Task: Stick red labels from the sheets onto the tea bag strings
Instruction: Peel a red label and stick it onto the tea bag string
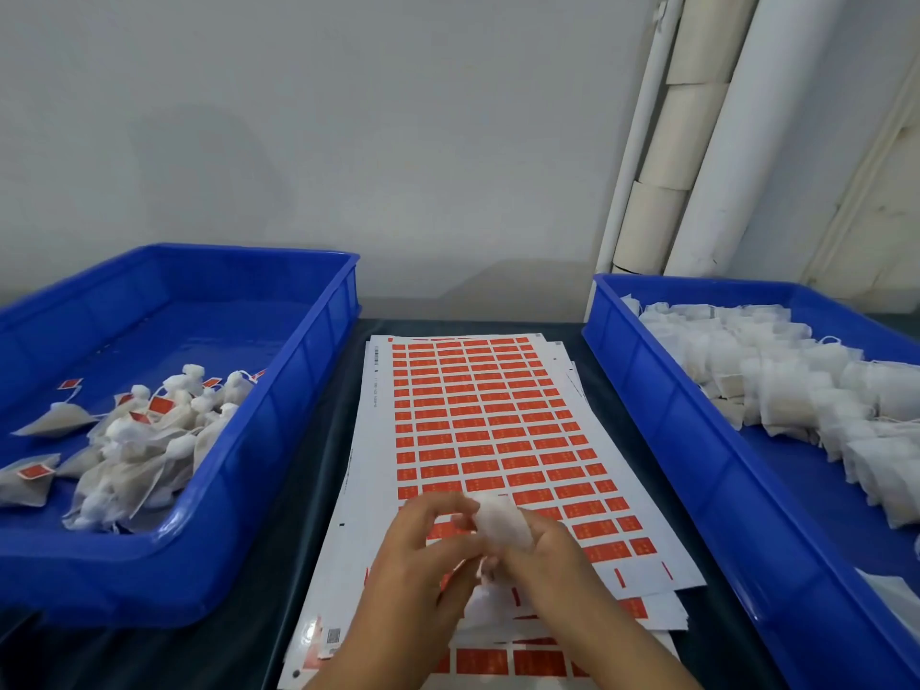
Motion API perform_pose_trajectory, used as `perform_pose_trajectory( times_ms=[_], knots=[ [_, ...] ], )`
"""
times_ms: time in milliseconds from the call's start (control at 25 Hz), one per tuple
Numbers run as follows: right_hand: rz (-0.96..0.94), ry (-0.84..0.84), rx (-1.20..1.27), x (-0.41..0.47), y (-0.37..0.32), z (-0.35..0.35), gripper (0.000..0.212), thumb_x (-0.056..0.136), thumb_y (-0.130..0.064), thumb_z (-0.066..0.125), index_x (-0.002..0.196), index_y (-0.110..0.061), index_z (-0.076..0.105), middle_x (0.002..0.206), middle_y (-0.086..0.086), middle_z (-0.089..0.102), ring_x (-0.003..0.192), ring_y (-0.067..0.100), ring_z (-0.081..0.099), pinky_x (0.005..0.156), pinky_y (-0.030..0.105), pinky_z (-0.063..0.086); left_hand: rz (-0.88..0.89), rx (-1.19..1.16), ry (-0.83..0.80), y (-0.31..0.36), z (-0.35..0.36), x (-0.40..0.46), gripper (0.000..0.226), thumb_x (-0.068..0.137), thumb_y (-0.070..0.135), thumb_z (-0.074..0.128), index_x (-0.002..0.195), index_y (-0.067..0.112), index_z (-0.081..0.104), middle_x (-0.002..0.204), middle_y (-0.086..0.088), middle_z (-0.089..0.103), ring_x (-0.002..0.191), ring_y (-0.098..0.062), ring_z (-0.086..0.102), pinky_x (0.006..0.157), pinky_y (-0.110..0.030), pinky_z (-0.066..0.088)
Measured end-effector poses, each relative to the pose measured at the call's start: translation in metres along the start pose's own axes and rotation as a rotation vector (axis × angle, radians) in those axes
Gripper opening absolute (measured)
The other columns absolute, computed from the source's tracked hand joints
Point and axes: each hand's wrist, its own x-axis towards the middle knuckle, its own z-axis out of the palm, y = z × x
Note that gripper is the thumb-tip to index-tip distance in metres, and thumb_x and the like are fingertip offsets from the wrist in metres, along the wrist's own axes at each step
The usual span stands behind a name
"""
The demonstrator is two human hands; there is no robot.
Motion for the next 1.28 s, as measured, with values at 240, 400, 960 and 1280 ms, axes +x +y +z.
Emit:
perform_pose_trajectory(
  times_ms=[240,400,960,1280],
  knots=[
    [-0.146,-0.24,-0.029,-0.004,0.002,0.001,0.021,0.096,-0.022,0.05,0.087,-0.039,0.06,0.076,-0.033,0.065,0.081,-0.014,0.06,0.059,0.0,0.043,-0.198,-0.119,-0.081,-0.003,0.001,0.013,0.028,0.091,0.023,0.058,0.078,0.045,0.047,0.1,0.033,0.044,0.099,0.01,0.047,0.084,-0.003,0.04],
    [-0.135,-0.239,-0.016,-0.001,0.006,0.008,0.017,0.09,-0.023,0.061,0.087,-0.039,0.059,0.08,-0.029,0.066,0.084,-0.006,0.063,0.065,0.004,0.045,-0.308,-0.115,-0.065,-0.006,0.004,0.014,0.018,0.094,0.031,0.05,0.082,0.042,0.043,0.091,0.032,0.046,0.091,0.009,0.052,0.076,-0.002,0.043],
    [-0.797,0.432,-0.477,0.01,0.025,0.017,0.015,0.075,-0.021,0.075,0.09,-0.019,0.076,0.079,-0.006,0.073,0.068,0.001,0.064,0.062,0.016,0.055,-0.878,-0.575,0.199,-0.005,0.023,0.022,0.015,0.093,0.024,0.054,0.079,0.02,0.06,0.076,0.005,0.067,0.074,-0.013,0.065,0.054,-0.018,0.048],
    [-0.708,0.422,-0.583,0.003,0.023,0.021,0.024,0.067,-0.028,0.075,0.087,-0.016,0.071,0.078,-0.006,0.072,0.062,0.014,0.069,0.063,0.001,0.038,-0.815,-0.355,0.154,0.007,0.022,0.029,0.012,0.093,0.027,0.054,0.081,0.026,0.053,0.079,0.01,0.061,0.07,-0.01,0.06,0.051,-0.005,0.039]
  ],
)
